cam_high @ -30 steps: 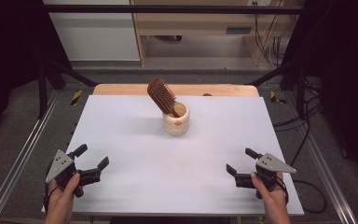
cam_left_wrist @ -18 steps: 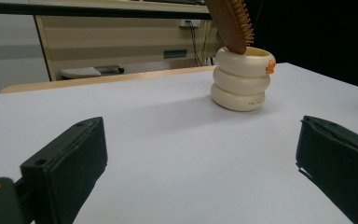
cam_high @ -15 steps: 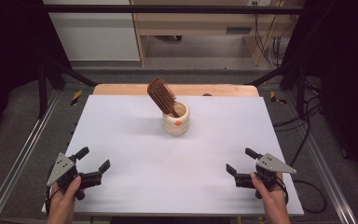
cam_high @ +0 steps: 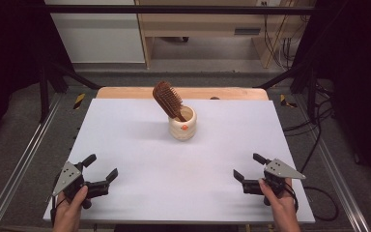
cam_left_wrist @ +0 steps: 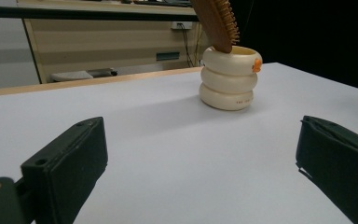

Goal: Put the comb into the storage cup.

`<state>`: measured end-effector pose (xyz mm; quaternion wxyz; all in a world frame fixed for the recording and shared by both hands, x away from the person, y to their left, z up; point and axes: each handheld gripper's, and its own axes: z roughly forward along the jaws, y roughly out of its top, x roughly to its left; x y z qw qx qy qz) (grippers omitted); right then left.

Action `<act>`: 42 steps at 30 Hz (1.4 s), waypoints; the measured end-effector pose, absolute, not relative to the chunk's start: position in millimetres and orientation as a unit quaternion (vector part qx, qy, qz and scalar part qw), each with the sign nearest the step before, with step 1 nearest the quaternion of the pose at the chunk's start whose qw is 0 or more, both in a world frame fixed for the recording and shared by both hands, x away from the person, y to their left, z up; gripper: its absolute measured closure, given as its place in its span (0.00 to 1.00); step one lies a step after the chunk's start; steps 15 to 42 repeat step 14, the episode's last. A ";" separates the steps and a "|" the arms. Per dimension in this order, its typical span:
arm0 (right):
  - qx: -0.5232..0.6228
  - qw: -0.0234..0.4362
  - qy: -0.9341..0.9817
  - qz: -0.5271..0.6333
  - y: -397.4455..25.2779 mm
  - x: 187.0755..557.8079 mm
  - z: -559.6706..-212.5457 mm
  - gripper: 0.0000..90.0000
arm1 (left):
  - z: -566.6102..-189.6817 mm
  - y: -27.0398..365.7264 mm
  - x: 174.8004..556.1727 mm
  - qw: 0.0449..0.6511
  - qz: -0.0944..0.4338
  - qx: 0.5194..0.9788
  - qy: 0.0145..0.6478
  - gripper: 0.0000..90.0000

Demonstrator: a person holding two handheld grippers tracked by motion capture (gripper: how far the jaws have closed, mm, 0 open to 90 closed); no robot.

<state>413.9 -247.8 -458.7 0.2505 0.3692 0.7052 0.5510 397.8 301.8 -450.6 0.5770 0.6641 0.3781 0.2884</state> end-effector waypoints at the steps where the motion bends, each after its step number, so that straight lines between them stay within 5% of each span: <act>1: 0.369 0.250 0.705 0.552 -247.6 414.5 -458.7 0.04 | -450.6 301.2 397.6 0.577 0.289 0.664 0.377 0.02; 42: 0.366 0.245 0.705 0.556 -239.2 420.1 -460.2 0.04 | -449.2 289.3 391.7 0.565 0.295 0.683 0.357 0.03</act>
